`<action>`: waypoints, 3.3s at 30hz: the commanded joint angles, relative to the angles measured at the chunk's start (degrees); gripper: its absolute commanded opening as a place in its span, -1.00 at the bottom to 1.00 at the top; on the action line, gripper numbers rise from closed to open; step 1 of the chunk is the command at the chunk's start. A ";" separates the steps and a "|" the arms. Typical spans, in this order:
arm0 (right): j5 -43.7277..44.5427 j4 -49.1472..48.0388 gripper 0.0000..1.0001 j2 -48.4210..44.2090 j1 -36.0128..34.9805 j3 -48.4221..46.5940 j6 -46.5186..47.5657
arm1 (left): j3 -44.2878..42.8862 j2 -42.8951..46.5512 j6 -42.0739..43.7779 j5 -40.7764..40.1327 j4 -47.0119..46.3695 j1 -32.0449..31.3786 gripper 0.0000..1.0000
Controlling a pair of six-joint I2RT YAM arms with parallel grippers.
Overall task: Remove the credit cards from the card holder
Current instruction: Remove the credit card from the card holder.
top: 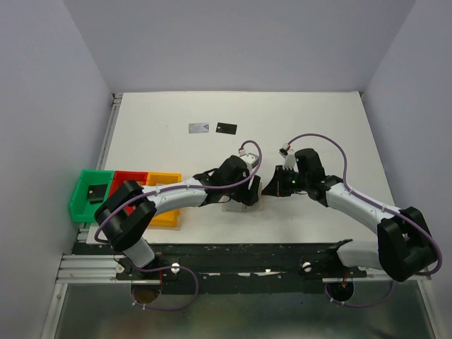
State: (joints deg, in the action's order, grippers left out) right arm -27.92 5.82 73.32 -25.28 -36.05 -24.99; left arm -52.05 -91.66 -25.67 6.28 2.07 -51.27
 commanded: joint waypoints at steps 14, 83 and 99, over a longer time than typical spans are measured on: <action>-0.99 -0.38 -0.99 -0.37 0.14 0.19 0.56 | -1.65 -2.74 0.97 1.36 1.27 -0.59 0.48; 4.54 13.06 -0.99 -3.45 0.14 -1.47 5.92 | 5.55 5.96 -9.39 -15.16 9.71 9.08 0.36; 18.60 24.32 -0.99 7.88 0.14 -12.89 11.89 | 6.96 12.90 -9.57 -12.44 9.28 9.17 0.34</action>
State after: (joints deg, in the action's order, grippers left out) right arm -14.81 26.55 77.45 -25.28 -45.56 -15.70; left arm -45.82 -81.08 -35.05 -7.27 12.10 -42.11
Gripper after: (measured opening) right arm 0.028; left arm 0.674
